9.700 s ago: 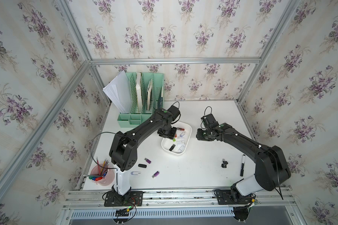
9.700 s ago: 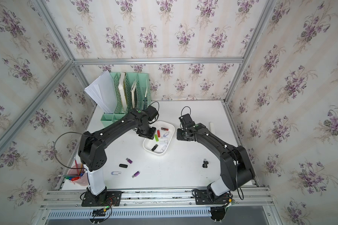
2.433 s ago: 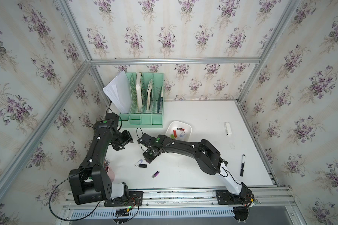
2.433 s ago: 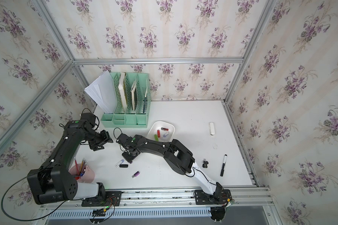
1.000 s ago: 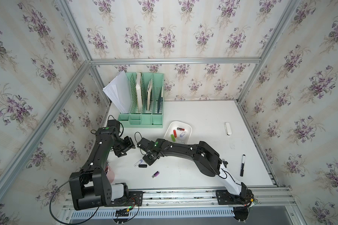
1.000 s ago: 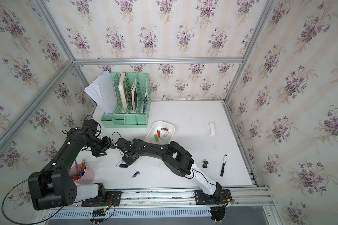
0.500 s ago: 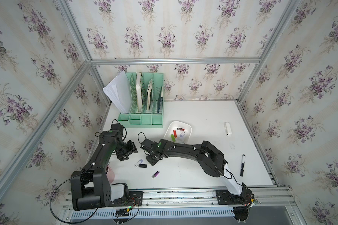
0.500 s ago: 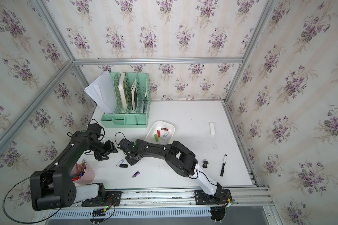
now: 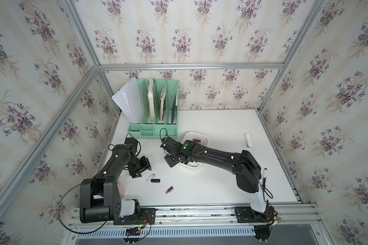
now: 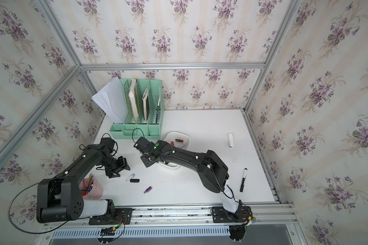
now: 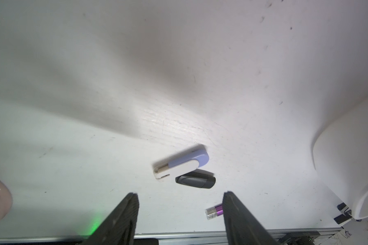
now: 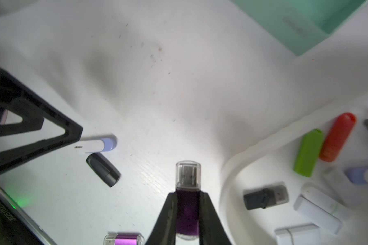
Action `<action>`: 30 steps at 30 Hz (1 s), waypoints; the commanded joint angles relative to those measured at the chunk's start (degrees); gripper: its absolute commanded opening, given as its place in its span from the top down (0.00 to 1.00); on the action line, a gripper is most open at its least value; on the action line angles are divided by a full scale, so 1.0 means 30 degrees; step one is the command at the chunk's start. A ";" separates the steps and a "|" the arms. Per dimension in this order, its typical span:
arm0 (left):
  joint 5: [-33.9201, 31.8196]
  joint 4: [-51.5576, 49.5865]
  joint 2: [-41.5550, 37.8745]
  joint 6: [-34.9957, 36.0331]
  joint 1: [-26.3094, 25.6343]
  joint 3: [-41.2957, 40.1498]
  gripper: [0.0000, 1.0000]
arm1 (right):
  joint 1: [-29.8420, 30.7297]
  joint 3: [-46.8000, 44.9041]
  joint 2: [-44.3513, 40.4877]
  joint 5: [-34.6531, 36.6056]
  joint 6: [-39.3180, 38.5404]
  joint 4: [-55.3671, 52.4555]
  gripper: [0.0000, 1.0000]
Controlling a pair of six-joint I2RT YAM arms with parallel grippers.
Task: Put the usb flash drive into the storage box
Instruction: Place the USB flash in the storage box.
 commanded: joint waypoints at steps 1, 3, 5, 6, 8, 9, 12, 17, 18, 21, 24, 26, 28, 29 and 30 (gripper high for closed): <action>-0.0292 0.0395 0.0327 -0.0235 -0.0291 -0.0154 0.33 | -0.1133 -0.0659 -0.0859 0.0829 0.0162 -0.0517 0.85; -0.0299 0.0643 0.0504 -0.0288 -0.0423 -0.0283 0.33 | -0.1853 -0.1314 -0.1188 0.0793 -0.0025 -0.0203 0.85; -0.0325 0.0844 0.0539 -0.0343 -0.0558 -0.0464 0.33 | -0.2548 -0.1980 -0.1354 0.0641 -0.0174 0.0147 0.85; -0.0385 0.0893 0.0537 -0.0360 -0.0625 -0.0537 0.33 | -0.2824 -0.2277 -0.1355 0.0517 -0.0218 0.0301 0.85; -0.0506 0.1034 0.0832 -0.0432 -0.0745 -0.0643 0.33 | -0.3335 -0.2893 -0.1284 0.0274 -0.0306 0.0739 0.85; -0.0557 0.1042 0.1165 -0.0405 -0.0809 -0.0655 0.33 | -0.3560 -0.3137 -0.1179 0.0115 -0.0352 0.0983 0.85; -0.0704 0.1104 0.1305 -0.0408 -0.0911 -0.0647 0.32 | -0.3920 -0.3486 -0.0736 -0.0333 -0.0542 0.1638 0.85; -0.0744 0.1161 0.1491 -0.0418 -0.1015 -0.0606 0.32 | -0.4173 -0.3163 0.0303 -0.1042 -0.0660 0.2355 0.85; -0.0733 0.1185 0.1527 -0.0428 -0.1015 -0.0601 0.32 | -0.4203 -0.2986 0.0559 -0.1152 -0.0660 0.2324 0.85; -0.0742 0.1192 0.1560 -0.0425 -0.1042 -0.0604 0.32 | -0.4216 -0.2642 0.1081 -0.1524 -0.0616 0.2452 0.85; -0.0830 0.1161 0.1621 -0.0381 -0.1073 -0.0552 0.32 | -0.4232 -0.2499 0.1513 -0.1963 -0.0521 0.2597 0.85; -0.0914 0.1172 0.1680 -0.0390 -0.1102 -0.0527 0.32 | -0.4260 -0.2458 0.1807 -0.2103 -0.0485 0.2636 0.85; -0.0946 0.1245 0.1765 -0.0374 -0.1132 -0.0556 0.32 | -0.4261 -0.2516 0.1997 -0.2162 -0.0455 0.2748 0.85; -0.0968 0.1271 0.1845 -0.0377 -0.1146 -0.0552 0.32 | -0.4293 -0.2551 0.2052 -0.2197 -0.0455 0.2812 0.85; -0.0997 0.1302 0.1857 -0.0376 -0.1190 -0.0607 0.32 | -0.4290 -0.2582 0.2119 -0.2217 -0.0484 0.2870 0.84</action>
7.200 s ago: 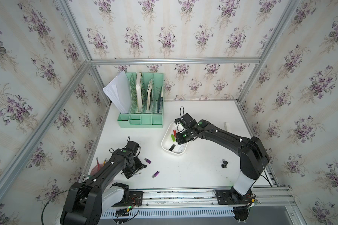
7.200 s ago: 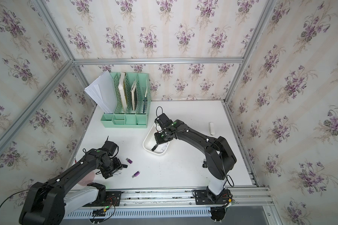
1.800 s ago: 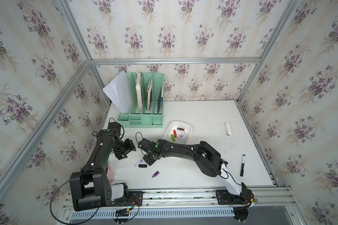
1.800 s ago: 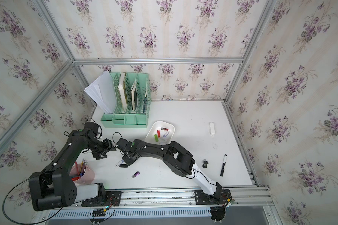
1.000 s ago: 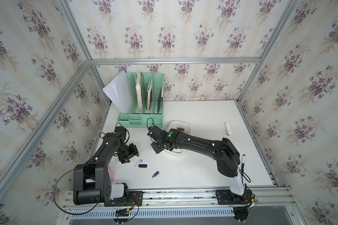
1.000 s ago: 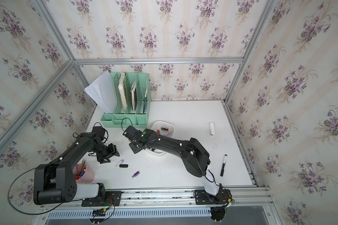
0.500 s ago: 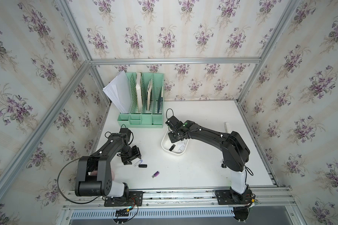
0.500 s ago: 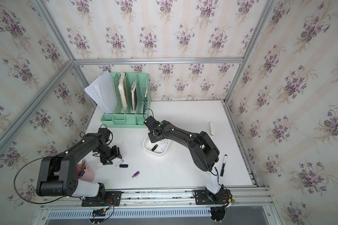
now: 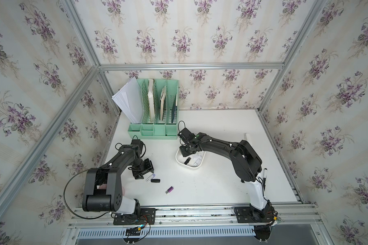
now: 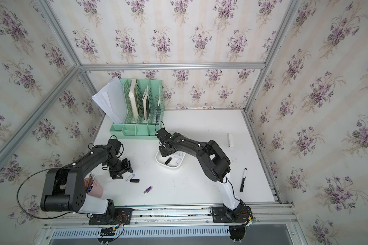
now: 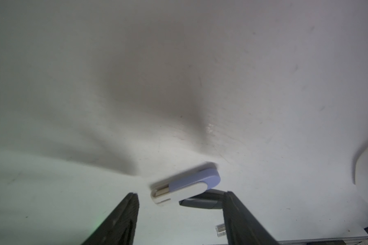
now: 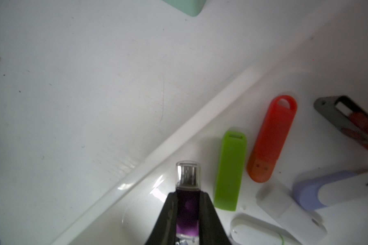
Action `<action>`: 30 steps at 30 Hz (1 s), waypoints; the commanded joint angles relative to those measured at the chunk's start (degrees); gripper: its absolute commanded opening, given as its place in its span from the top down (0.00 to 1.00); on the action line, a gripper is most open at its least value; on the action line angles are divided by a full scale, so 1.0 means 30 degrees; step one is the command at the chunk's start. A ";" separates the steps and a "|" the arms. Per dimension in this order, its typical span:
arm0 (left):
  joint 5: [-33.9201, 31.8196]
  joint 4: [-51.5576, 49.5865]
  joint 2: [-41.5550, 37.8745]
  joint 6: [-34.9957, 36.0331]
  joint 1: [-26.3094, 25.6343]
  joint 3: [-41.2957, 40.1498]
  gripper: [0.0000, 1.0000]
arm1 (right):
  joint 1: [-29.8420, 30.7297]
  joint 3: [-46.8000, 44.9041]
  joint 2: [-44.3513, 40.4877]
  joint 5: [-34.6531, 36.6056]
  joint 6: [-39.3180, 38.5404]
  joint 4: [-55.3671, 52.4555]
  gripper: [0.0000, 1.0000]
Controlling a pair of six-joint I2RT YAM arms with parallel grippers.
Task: Put the usb flash drive into the storage box
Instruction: Place the USB flash in the storage box, then pick up the USB flash from the center of the board.
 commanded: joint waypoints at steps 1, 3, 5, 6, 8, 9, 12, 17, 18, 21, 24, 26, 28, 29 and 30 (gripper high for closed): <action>-0.0312 0.0076 0.0131 -0.0012 -0.0065 0.0031 0.32 | -0.0076 0.0026 0.0164 -0.0370 0.0083 0.0328 0.84; -0.0384 0.0221 0.0260 -0.0018 -0.0108 0.0007 0.32 | -0.0138 0.0026 0.0281 -0.0406 0.0019 0.0416 0.83; -0.0444 0.0323 0.0439 -0.0038 -0.0181 0.0048 0.32 | -0.0226 0.0026 0.0414 -0.0462 0.0026 0.0444 0.80; -0.0468 0.0409 0.0549 -0.0029 -0.0200 0.0085 0.32 | -0.0268 0.0026 0.0488 -0.0462 0.0026 0.0446 0.77; -0.0593 0.0426 0.0767 0.0006 -0.0309 0.0154 0.32 | -0.0285 -0.0018 0.0525 -0.0462 0.0022 0.0431 0.74; -0.0591 0.0452 0.0858 0.0011 -0.0396 0.0160 0.32 | -0.0300 -0.0055 0.0505 -0.0442 0.0025 0.0446 0.71; -0.0772 0.0463 0.0997 -0.0146 -0.0830 0.0100 0.32 | -0.0300 -0.0199 0.0224 -0.0426 0.0080 0.0471 0.66; -0.0825 0.0550 0.0798 -0.0727 -0.1644 -0.0105 0.32 | -0.0298 -0.0530 -0.0284 -0.0360 0.0157 0.0596 0.63; -0.0843 0.0589 0.0745 -0.0816 -0.1814 -0.0151 0.32 | -0.0278 -0.0624 -0.0344 -0.0317 0.0172 0.0549 0.63; -0.0847 0.0554 0.0703 -0.1024 -0.2114 -0.0284 0.31 | -0.0314 -0.0975 -0.0614 -0.0198 0.0143 0.0596 0.63; -0.0871 0.0506 0.0720 -0.1137 -0.2403 -0.0413 0.31 | -0.0386 -0.1355 -0.0899 -0.0114 0.0169 0.0673 0.63; -0.0912 0.0476 0.0695 -0.1212 -0.2611 -0.0486 0.32 | -0.0441 -0.1602 -0.1103 -0.0082 0.0216 0.0737 0.63; -0.1094 0.0384 0.0717 -0.1243 -0.2776 -0.0545 0.32 | -0.0475 -0.1786 -0.1292 -0.0081 0.0260 0.0780 0.63; -0.1208 0.0337 0.0730 -0.1229 -0.2822 -0.0549 0.33 | -0.0475 -0.1866 -0.1419 -0.0085 0.0287 0.0768 0.63; -0.1300 0.0289 0.0718 -0.1247 -0.2822 -0.0530 0.33 | -0.0501 -0.1904 -0.1505 -0.0054 0.0289 0.0769 0.63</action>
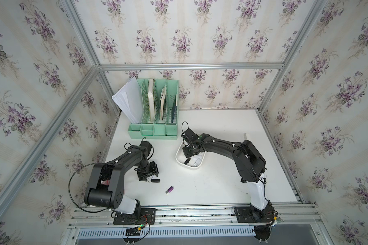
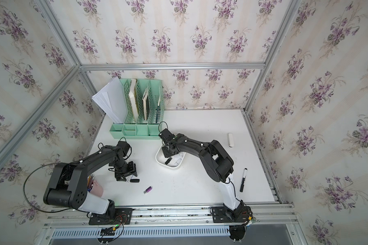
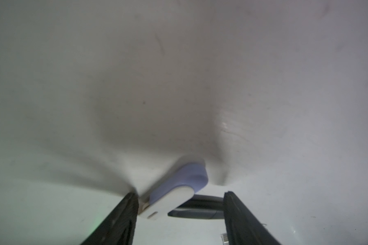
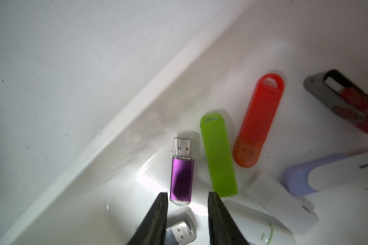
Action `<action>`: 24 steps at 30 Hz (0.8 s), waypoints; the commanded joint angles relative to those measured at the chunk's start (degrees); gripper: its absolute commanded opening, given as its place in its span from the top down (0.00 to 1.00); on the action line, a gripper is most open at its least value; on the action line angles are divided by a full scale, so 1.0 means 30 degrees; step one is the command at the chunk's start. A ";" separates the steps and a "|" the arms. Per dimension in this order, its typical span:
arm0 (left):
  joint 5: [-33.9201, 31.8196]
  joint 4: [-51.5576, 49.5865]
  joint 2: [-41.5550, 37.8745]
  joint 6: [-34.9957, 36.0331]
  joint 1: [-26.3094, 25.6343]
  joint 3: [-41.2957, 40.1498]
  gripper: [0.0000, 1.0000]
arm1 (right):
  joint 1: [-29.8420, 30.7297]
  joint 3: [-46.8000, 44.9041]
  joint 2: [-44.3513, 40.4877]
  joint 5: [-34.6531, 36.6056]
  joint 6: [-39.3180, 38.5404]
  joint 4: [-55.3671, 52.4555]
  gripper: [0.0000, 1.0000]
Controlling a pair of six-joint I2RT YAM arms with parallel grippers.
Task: Put the usb flash drive into the storage box
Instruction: Pick up the USB flash from the center of the board.
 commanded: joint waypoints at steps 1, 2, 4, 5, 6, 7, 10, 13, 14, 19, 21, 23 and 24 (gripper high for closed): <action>-0.0596 -0.0363 -0.0037 -0.0137 -0.0021 0.0001 0.34 | -0.0014 -0.0145 -0.0405 0.0239 0.0253 0.0141 0.63; -0.0714 -0.0414 -0.0027 -0.0142 -0.0039 0.0024 0.35 | -0.0015 -0.0174 -0.0482 0.0247 0.0250 0.0142 0.63; -0.0982 -0.0599 0.0021 -0.0099 -0.0035 0.0159 0.38 | -0.0046 -0.0152 -0.0599 0.0275 0.0195 0.0005 0.63; -0.1097 -0.0648 0.0045 -0.0083 -0.0039 0.0188 0.39 | -0.0046 -0.0152 -0.0635 0.0305 0.0179 -0.0014 0.63; -0.1216 -0.0710 0.0075 -0.0050 -0.0023 0.0245 0.39 | -0.0064 -0.0181 -0.0692 0.0287 0.0165 -0.0075 0.63; -0.1337 -0.0781 0.0123 0.0005 -0.0037 0.0293 0.40 | -0.0075 -0.0178 -0.0746 0.0308 0.0136 -0.0150 0.63; -0.1727 -0.0971 0.0207 0.0078 -0.0037 0.0440 0.44 | -0.0075 -0.0269 -0.0936 0.0313 0.0136 -0.0209 0.64; -0.1858 -0.0991 0.0311 0.0178 -0.0028 0.0515 0.50 | -0.0090 -0.0490 -0.1221 0.0363 0.0165 -0.0176 0.64; -0.1854 -0.0964 0.0354 0.0174 -0.0036 0.0515 0.51 | -0.0075 -0.0556 -0.1325 0.0397 0.0179 -0.0153 0.64; -0.1969 -0.0741 0.0614 0.0106 -0.0299 0.0485 0.52 | -0.0075 -0.0767 -0.1545 0.0459 0.0164 -0.0262 0.64; -0.2066 -0.0751 0.0746 0.0044 -0.0472 0.0514 0.54 | -0.0098 -0.0847 -0.1630 0.0488 0.0148 -0.0290 0.64; -0.2146 -0.0709 0.0834 -0.0024 -0.0666 0.0522 0.56 | -0.0079 -0.0901 -0.1742 0.0488 0.0165 -0.0297 0.65; -0.2176 -0.0695 0.0907 -0.0063 -0.0711 0.0535 0.58 | -0.0075 -0.0961 -0.1808 0.0518 0.0165 -0.0314 0.65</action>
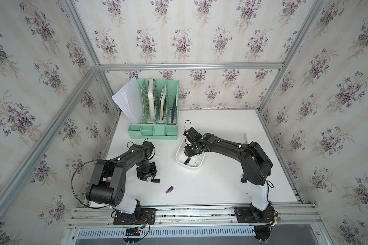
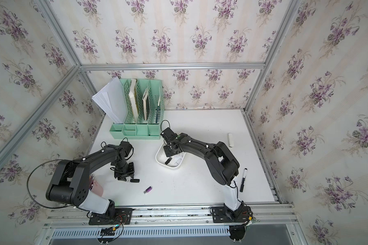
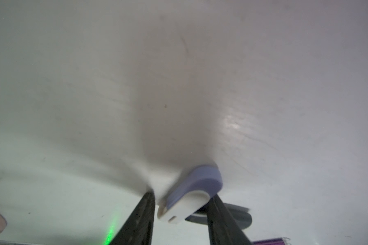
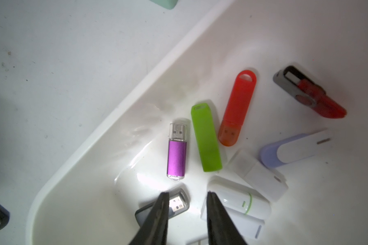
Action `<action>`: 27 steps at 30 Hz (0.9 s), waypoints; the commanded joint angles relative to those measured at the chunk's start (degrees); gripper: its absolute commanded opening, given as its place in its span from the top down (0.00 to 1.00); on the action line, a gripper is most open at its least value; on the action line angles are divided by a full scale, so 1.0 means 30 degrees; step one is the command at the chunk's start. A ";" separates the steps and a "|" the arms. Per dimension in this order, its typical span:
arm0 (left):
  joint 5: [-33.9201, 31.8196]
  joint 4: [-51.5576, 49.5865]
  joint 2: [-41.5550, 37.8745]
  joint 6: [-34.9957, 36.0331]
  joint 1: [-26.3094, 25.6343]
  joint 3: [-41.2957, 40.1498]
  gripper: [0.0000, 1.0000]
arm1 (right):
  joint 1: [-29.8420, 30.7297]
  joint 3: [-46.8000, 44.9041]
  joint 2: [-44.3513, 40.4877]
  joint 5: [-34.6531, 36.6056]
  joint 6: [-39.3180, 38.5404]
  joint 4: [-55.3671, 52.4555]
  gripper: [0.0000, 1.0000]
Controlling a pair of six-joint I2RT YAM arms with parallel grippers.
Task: Put the usb flash drive into the storage box
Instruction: Pick up the USB flash from the center of the board, then move the storage box to the center of the board.
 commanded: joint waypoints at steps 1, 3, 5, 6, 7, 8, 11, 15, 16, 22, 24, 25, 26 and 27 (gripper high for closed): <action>-0.0456 -0.0052 0.0164 -0.0082 -0.0165 0.0101 0.59 | -0.0017 -0.0127 -0.0308 0.0297 0.0144 -0.0081 0.65; -0.0526 -0.0008 0.0261 -0.0088 -0.0251 0.0099 0.62 | -0.0017 -0.0268 -0.0430 0.0365 0.0170 -0.0100 0.66; -0.0555 0.0069 0.0340 -0.0112 -0.0318 0.0029 0.64 | -0.0017 -0.0481 -0.0633 0.0442 0.0172 -0.0101 0.66; -0.0553 0.0087 0.0378 -0.0113 -0.0317 0.0013 0.66 | -0.0017 -0.0609 -0.0749 0.0466 0.0172 -0.0042 0.66; -0.0582 0.0128 0.0374 -0.0137 -0.0360 -0.0014 0.67 | -0.0016 -0.0767 -0.0896 0.0525 0.0201 -0.0042 0.66; -0.0612 0.0142 0.0373 -0.0115 -0.0372 -0.0018 0.69 | -0.0017 -0.0859 -0.0999 0.0583 0.0213 -0.0012 0.66; -0.0674 0.0086 0.0373 -0.0071 -0.0349 0.0030 0.73 | -0.0046 -0.1140 -0.1384 0.0702 0.0258 -0.0039 0.66; -0.0756 -0.0066 0.0205 0.0021 -0.0372 0.0150 0.77 | -0.0160 -0.1350 -0.1822 0.0877 0.0304 -0.0128 0.66; -0.0784 -0.0149 0.0170 0.0024 -0.0366 0.0208 0.78 | -0.0243 -0.1382 -0.1948 0.1007 0.0351 -0.0166 0.66; -0.0959 -0.1087 -0.0364 0.0189 -0.0352 0.1071 0.80 | -0.1635 -0.1534 -0.2538 0.1674 0.0922 -0.0279 0.62; -0.0995 -0.1628 -0.0740 0.0240 -0.0370 0.1606 0.81 | -0.2456 -0.1441 -0.2644 0.1625 0.0876 -0.0245 0.62; -0.0992 -0.2024 -0.0928 0.0240 -0.0349 0.2025 0.81 | -0.2843 -0.1342 -0.2682 0.1559 0.0790 -0.0183 0.62; -0.0992 -0.2286 -0.1116 0.0240 -0.0353 0.2418 0.81 | -0.3172 -0.1210 -0.2689 0.1548 0.0701 -0.0123 0.62; -0.0941 -0.2633 -0.1356 0.0236 -0.0371 0.2897 0.81 | -0.3536 -0.1056 -0.2668 0.1581 0.0593 -0.0106 0.62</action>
